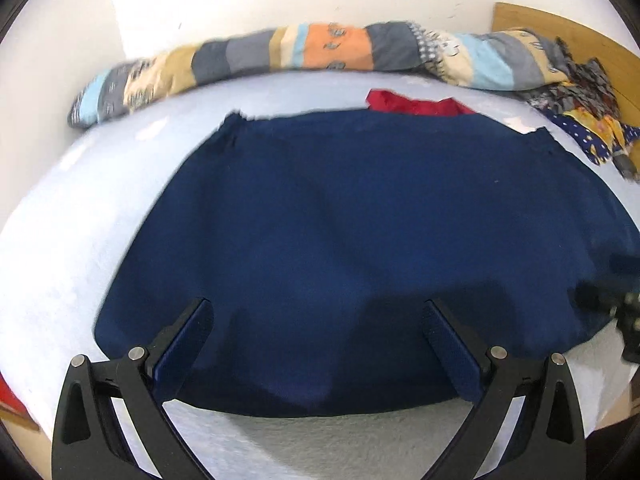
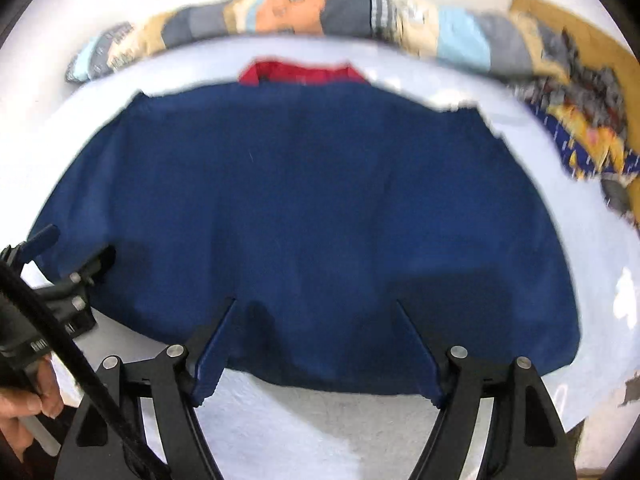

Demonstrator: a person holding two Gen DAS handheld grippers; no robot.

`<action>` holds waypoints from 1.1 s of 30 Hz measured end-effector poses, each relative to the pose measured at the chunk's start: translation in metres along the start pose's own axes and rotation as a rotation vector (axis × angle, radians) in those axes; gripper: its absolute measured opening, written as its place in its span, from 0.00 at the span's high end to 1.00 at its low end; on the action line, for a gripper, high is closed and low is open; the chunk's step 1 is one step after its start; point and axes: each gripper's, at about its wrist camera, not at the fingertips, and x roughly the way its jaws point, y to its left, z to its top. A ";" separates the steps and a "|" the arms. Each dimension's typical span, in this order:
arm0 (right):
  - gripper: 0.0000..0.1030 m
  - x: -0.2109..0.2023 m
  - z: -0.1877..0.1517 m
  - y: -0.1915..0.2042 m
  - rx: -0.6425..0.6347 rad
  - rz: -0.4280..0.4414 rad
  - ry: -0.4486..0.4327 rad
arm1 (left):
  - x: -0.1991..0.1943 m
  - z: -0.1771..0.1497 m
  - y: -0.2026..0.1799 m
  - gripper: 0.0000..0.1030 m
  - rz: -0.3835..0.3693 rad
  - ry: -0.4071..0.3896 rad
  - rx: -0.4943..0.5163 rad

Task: Fold large clothes

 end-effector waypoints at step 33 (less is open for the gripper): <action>0.15 0.015 0.008 -0.007 0.067 0.078 0.036 | 0.026 0.000 -0.010 0.00 0.037 0.023 -0.096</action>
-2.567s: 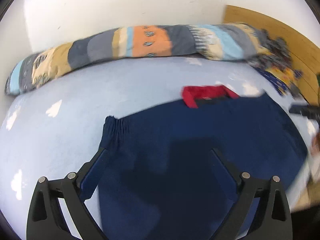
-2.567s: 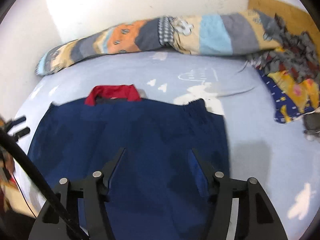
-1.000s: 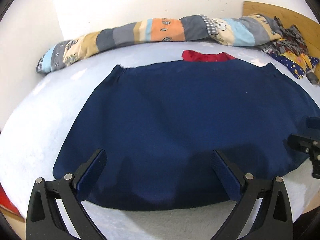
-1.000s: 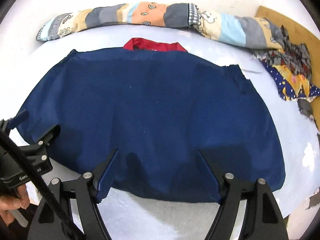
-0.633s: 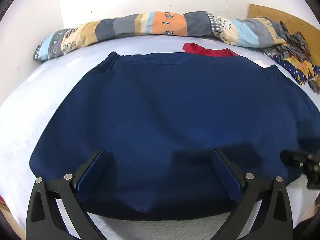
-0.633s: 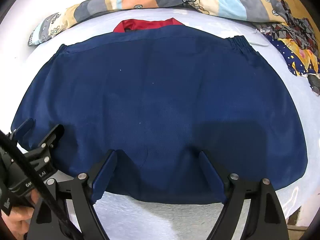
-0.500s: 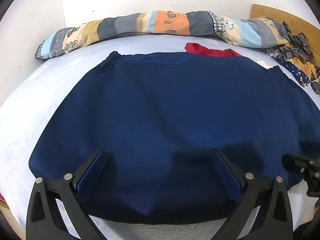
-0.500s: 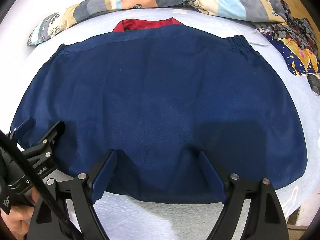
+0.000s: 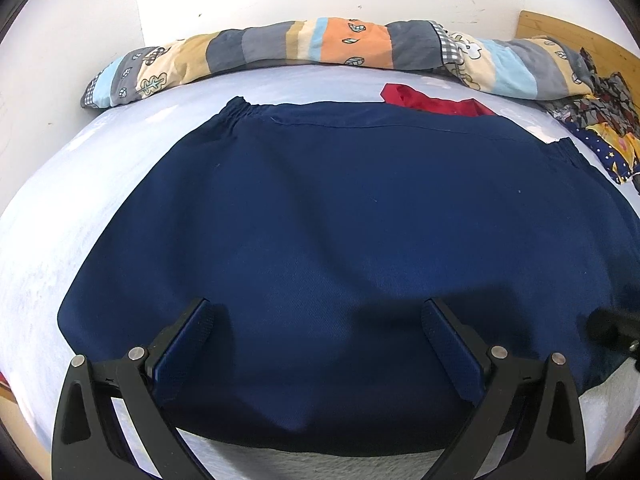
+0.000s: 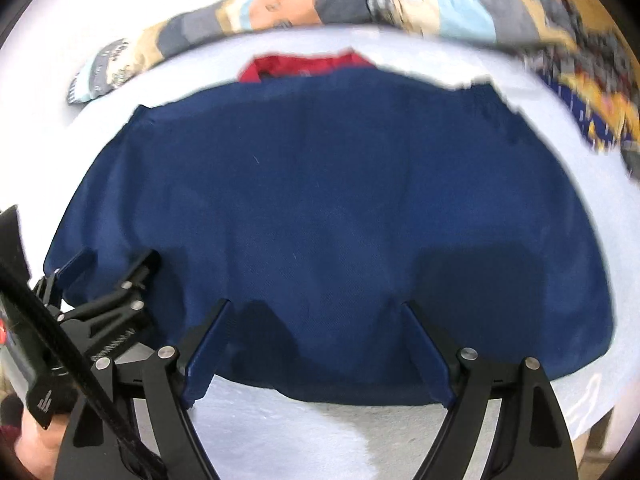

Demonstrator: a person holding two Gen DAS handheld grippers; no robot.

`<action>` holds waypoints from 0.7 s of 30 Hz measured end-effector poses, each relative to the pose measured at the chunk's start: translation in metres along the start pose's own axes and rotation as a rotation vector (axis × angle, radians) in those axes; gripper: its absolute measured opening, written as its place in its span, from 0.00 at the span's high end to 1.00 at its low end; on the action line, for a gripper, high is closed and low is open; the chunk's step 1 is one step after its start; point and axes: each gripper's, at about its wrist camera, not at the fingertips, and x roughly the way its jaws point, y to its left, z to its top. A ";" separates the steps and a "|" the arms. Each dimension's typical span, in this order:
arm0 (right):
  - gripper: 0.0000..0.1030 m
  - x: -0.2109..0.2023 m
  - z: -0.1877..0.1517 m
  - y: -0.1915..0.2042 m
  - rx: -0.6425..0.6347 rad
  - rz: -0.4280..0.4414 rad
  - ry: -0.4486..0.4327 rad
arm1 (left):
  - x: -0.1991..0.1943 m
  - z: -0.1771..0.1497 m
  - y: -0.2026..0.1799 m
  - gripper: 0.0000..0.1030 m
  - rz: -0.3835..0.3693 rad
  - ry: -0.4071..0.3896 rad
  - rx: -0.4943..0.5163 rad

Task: Fold large clothes

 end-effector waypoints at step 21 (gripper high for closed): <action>0.20 -0.039 0.037 -0.203 0.493 0.219 -0.112 | 0.010 0.023 0.036 0.00 -0.025 0.083 -0.158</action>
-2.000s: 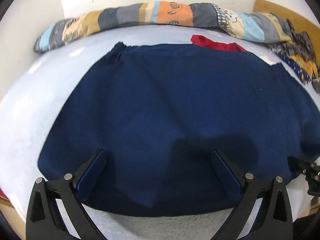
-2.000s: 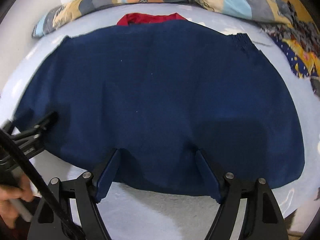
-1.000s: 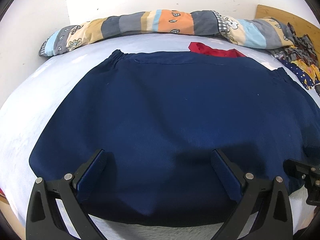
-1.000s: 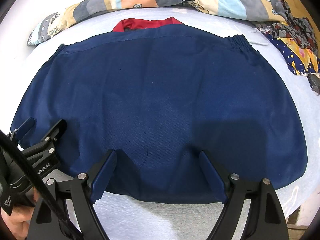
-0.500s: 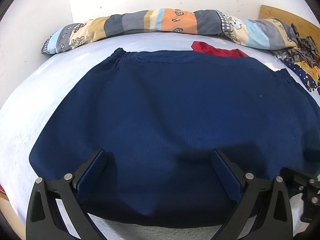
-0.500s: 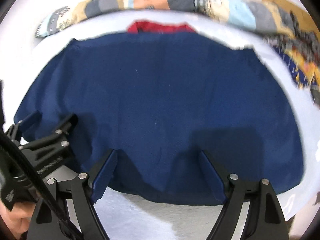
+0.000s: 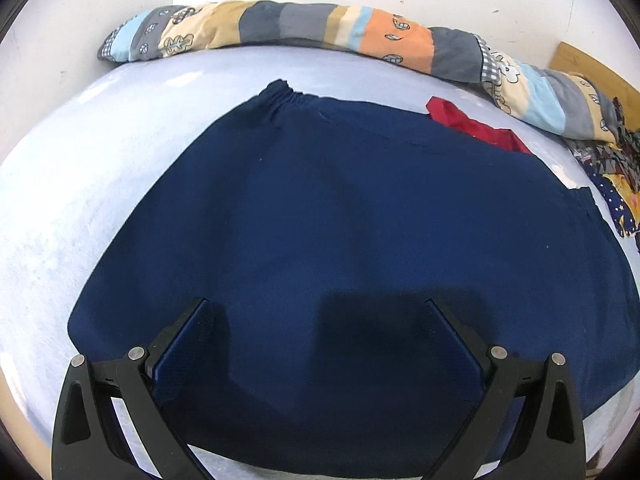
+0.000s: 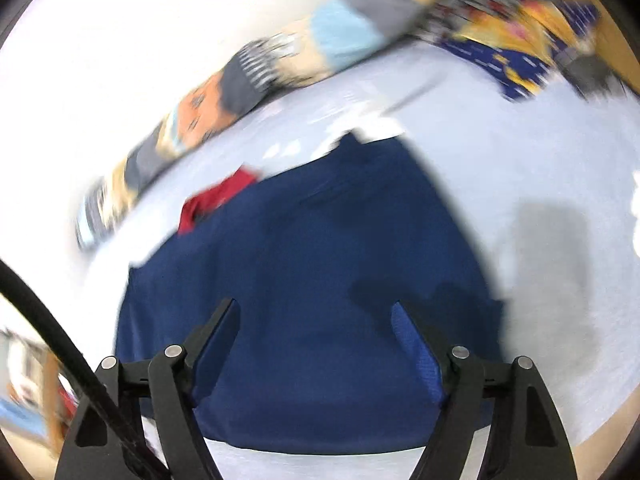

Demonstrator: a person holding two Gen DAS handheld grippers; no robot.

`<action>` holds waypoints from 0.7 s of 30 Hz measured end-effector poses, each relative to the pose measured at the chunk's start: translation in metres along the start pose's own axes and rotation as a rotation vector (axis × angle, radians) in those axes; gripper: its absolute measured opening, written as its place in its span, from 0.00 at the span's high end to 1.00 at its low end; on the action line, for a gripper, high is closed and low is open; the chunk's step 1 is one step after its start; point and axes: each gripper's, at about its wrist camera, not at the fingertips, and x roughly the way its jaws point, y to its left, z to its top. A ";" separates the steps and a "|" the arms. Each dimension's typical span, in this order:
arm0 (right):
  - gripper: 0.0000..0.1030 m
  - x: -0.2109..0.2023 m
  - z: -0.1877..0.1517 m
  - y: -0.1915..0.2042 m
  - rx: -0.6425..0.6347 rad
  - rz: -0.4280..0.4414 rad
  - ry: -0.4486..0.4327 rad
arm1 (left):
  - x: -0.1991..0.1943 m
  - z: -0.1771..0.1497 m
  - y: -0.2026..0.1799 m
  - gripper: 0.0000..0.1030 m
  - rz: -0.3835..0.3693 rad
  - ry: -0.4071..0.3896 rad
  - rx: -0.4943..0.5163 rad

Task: Fold large clothes
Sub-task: 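Grasp the jacket's side edge with the right gripper and lift it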

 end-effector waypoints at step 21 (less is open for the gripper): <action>0.18 0.051 0.004 -0.096 0.224 0.115 0.196 | 0.002 -0.002 -0.015 0.00 -0.013 0.015 0.047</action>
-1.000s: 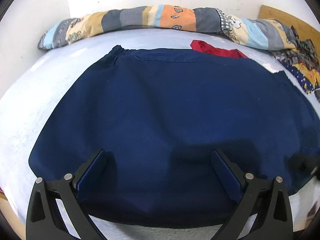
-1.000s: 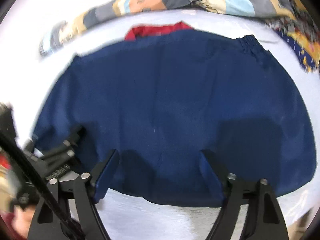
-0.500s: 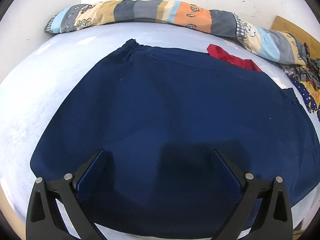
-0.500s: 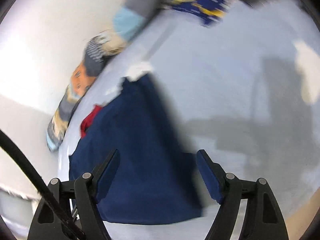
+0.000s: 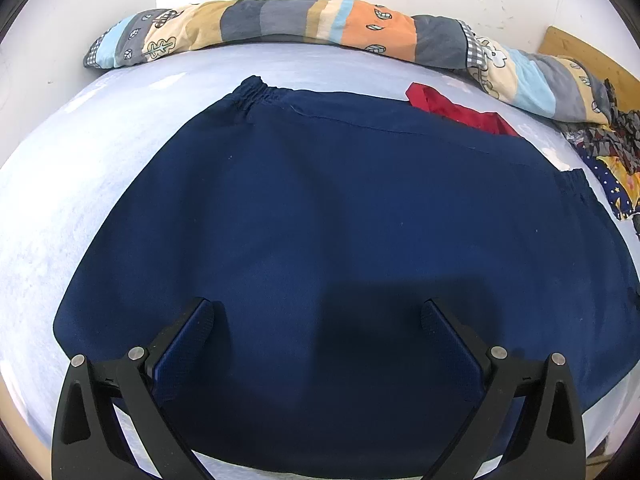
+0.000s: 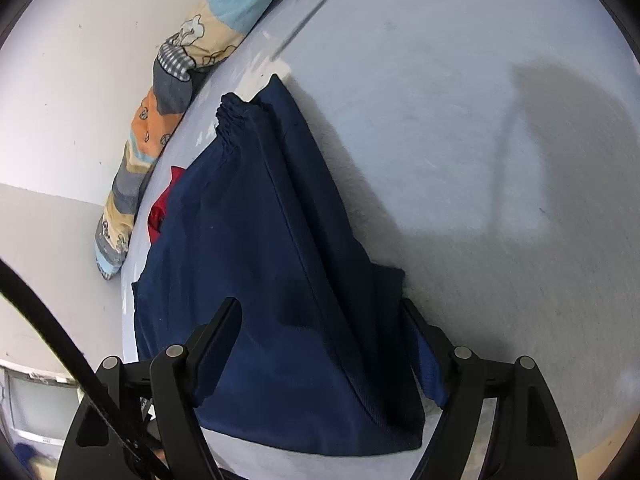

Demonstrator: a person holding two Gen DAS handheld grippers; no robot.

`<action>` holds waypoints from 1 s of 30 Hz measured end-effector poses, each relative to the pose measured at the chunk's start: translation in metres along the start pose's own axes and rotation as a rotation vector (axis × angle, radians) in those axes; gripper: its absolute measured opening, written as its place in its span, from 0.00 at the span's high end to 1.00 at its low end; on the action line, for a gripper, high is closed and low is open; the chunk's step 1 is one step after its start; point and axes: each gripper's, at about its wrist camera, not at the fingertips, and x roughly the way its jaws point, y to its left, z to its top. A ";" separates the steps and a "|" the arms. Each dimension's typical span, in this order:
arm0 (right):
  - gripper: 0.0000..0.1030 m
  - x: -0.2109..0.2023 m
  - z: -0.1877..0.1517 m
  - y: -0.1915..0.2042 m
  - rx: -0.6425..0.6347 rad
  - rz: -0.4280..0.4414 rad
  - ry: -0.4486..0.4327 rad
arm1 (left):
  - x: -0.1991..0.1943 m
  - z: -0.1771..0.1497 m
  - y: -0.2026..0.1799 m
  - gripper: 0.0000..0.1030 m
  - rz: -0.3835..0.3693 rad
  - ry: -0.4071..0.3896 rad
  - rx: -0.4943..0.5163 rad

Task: Fold large clothes

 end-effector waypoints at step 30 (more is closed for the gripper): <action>0.81 -0.014 -0.005 0.147 -0.240 0.334 -0.078 | -0.009 0.019 -0.055 0.04 0.216 -0.223 0.235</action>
